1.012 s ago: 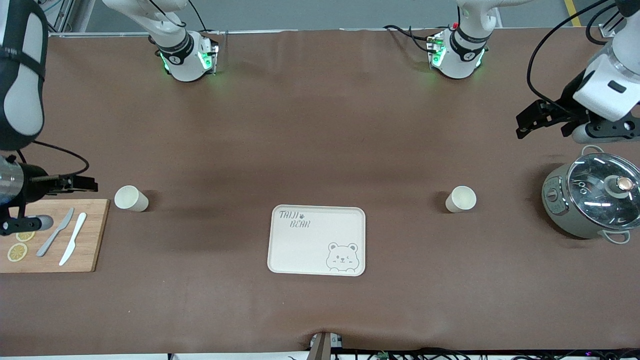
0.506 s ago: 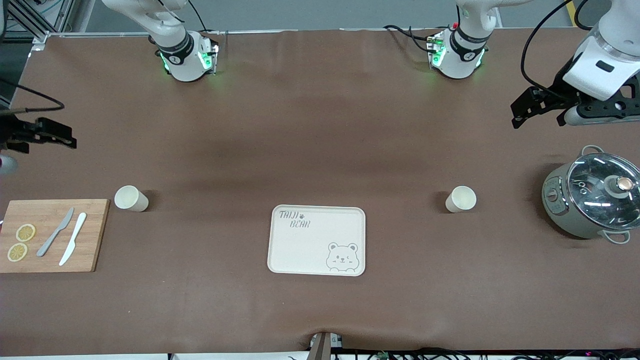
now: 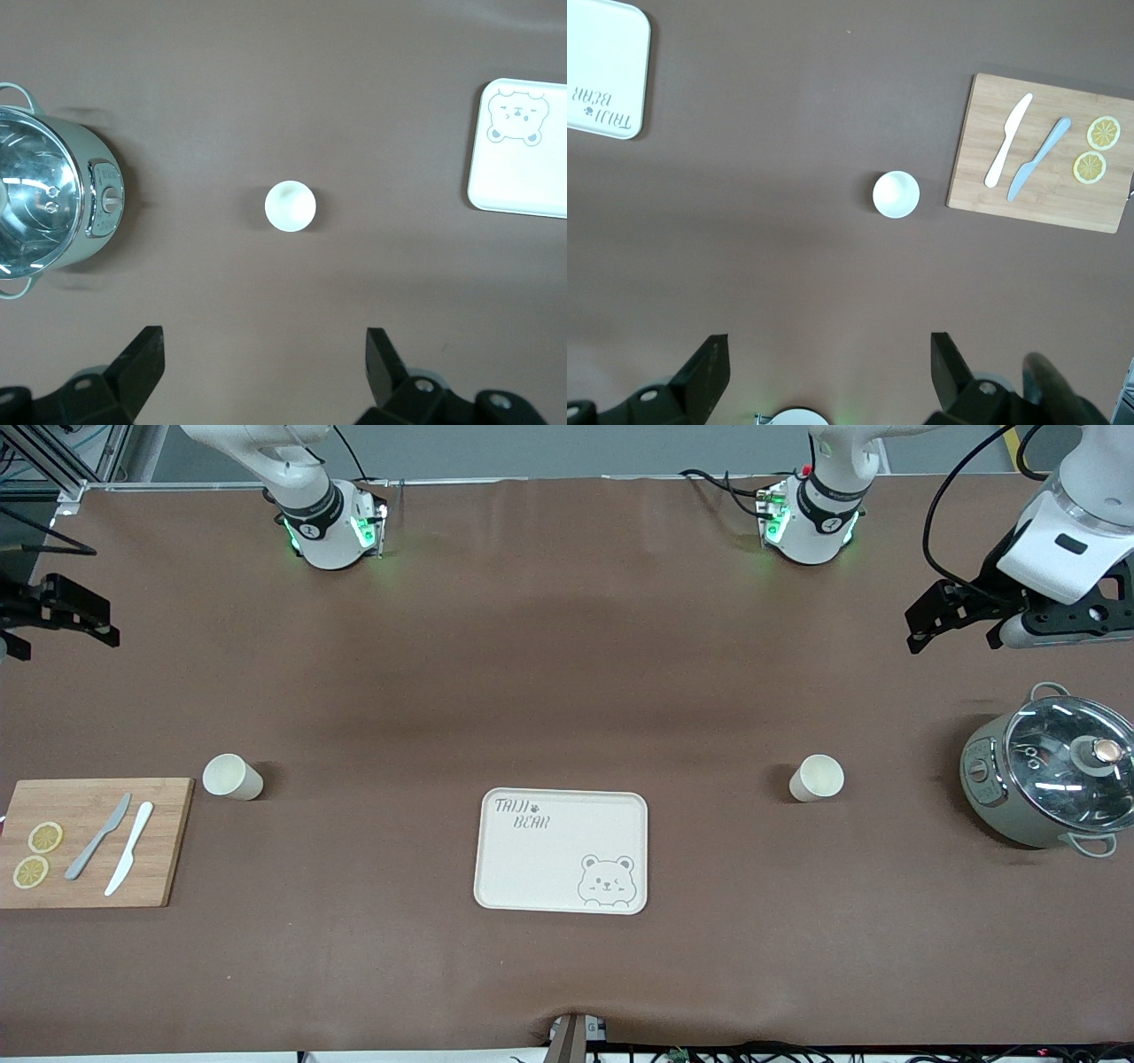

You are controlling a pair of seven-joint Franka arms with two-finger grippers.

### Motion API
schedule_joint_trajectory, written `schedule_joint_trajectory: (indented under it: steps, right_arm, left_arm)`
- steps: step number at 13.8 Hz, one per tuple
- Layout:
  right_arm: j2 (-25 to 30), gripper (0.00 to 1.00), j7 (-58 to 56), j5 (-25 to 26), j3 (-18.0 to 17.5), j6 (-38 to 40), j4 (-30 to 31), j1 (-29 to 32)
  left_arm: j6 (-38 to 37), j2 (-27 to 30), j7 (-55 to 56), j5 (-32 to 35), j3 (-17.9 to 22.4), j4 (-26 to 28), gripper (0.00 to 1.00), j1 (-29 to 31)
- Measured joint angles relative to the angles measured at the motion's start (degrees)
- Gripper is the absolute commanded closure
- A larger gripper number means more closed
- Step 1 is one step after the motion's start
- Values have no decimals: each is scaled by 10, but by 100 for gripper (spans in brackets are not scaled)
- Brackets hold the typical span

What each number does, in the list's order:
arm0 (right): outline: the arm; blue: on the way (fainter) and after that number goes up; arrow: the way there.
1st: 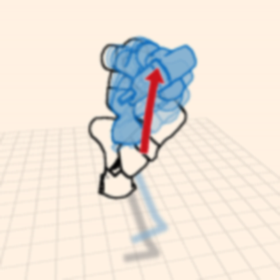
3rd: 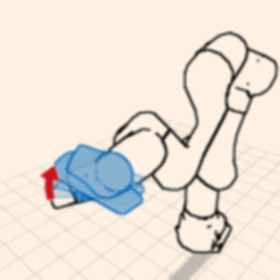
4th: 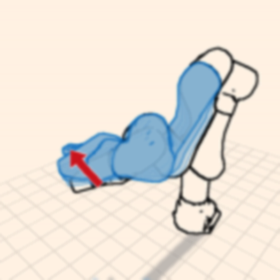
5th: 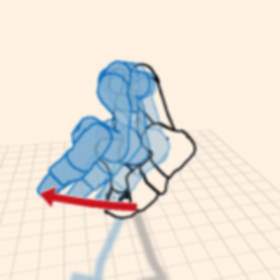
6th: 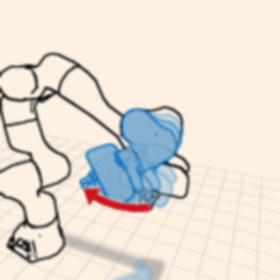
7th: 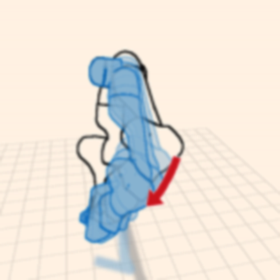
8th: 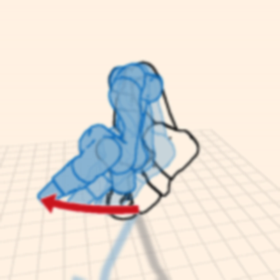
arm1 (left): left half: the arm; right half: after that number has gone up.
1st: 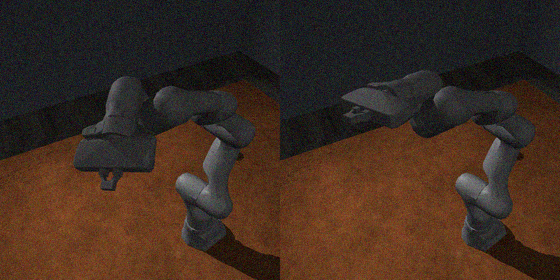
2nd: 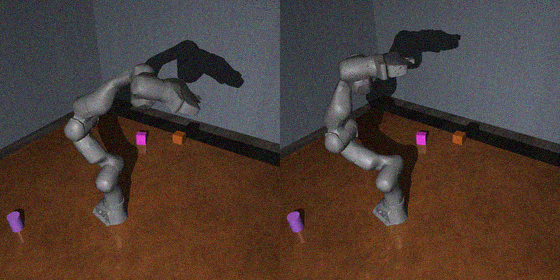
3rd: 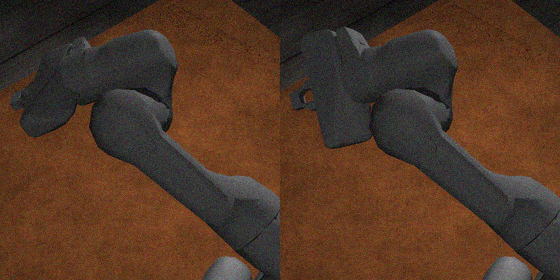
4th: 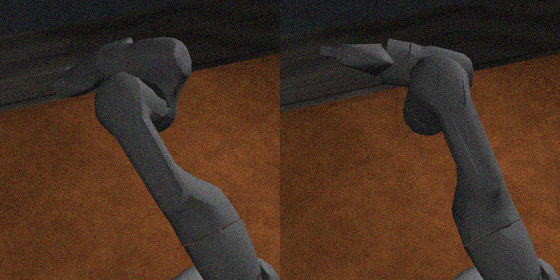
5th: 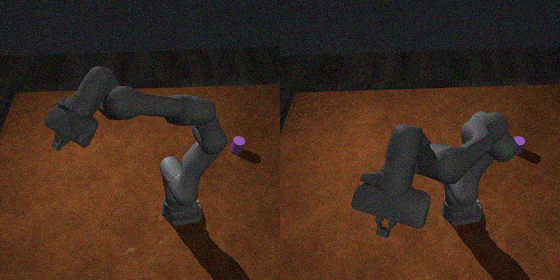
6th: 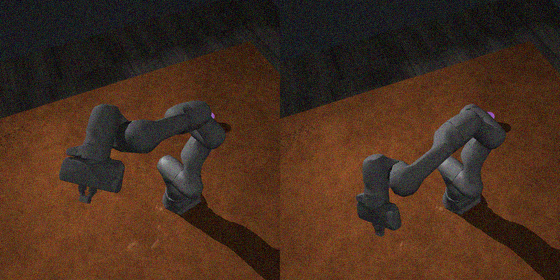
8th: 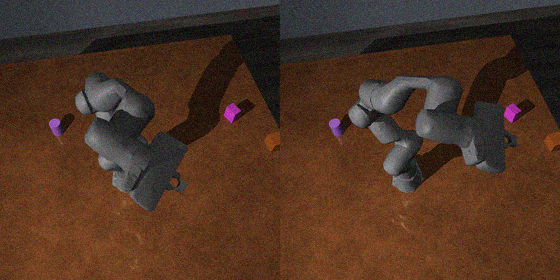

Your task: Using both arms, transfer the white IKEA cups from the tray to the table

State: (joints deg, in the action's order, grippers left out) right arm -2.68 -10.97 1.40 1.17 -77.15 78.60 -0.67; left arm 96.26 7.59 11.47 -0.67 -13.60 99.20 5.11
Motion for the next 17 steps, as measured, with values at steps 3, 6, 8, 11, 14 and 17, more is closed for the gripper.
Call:
schedule_joint_trajectory:
  steps: [3, 6, 8, 11, 14, 17]
  right_arm:
    - [42, 0, 0, -11, 2, -38, 68, 3]
    - [80, 0, 0, -17, 4, -75, 135, 16]
    - [87, 0, 5, -22, 4, -79, 143, 23]
    - [87, 0, 52, -23, 4, -83, 142, 27]
    - [87, 0, 63, -23, 2, -88, 137, 27]
    - [87, 0, 64, -15, 2, -88, 123, 27]
  left_arm:
    - [1, -1, 0, 0, 1, 1, 0, 1]
    - [2, -1, 0, 0, 2, 1, 0, 1]
    - [2, -1, 0, 0, 3, 2, 0, 2]
    - [2, -1, 0, 0, 3, 2, 0, 2]
    - [4, -2, 0, 0, 4, 2, 0, 2]
    - [5, -2, 0, 0, 4, 2, 0, 2]
